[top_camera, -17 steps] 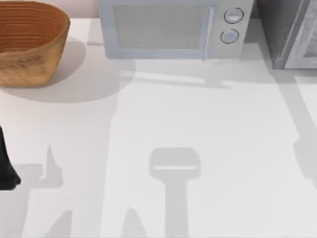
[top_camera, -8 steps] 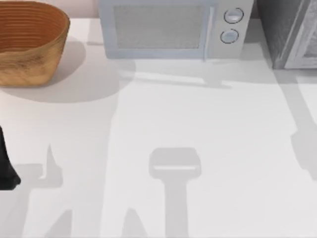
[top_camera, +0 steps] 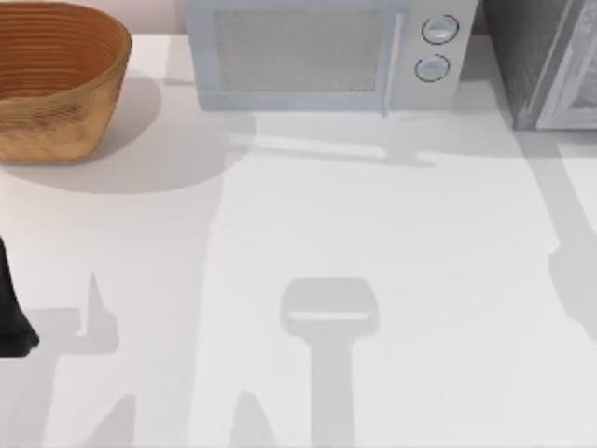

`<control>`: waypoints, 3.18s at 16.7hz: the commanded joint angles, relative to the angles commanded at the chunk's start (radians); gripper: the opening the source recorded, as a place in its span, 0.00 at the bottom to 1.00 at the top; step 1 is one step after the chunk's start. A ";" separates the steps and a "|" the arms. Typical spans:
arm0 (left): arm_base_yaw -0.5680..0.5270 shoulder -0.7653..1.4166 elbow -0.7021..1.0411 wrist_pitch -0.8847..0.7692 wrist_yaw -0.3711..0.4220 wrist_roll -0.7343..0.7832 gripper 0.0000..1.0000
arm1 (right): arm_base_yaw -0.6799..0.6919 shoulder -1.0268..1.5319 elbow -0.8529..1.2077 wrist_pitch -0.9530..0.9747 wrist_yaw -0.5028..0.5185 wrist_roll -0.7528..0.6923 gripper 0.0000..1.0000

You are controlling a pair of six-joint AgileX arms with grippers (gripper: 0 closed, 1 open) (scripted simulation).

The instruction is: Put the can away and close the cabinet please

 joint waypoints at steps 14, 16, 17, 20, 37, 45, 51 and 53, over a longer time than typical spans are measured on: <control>0.000 0.000 0.000 0.000 0.000 0.000 1.00 | 0.002 0.000 0.000 0.000 0.000 0.000 1.00; 0.000 0.000 0.000 0.000 0.000 0.000 1.00 | 0.001 -0.028 -0.030 0.014 -0.006 -0.003 1.00; 0.000 0.000 0.000 0.000 0.000 0.000 1.00 | 0.000 -0.057 -0.061 0.029 -0.011 -0.006 1.00; 0.000 0.000 0.000 0.000 0.000 0.000 1.00 | -0.006 -0.202 -0.215 0.094 -0.035 -0.020 1.00; 0.000 0.000 0.000 0.000 0.000 0.000 1.00 | -0.076 -1.713 -2.280 0.598 -0.142 -0.047 1.00; 0.000 0.000 0.000 0.000 0.000 0.000 1.00 | -0.096 -2.081 -2.757 0.680 -0.126 -0.019 1.00; 0.000 0.000 0.000 0.000 0.000 0.000 1.00 | -0.093 -2.087 -2.771 0.681 -0.125 -0.018 1.00; 0.000 0.000 0.000 0.000 0.000 0.000 1.00 | -0.104 -2.075 -2.767 0.692 -0.136 -0.017 1.00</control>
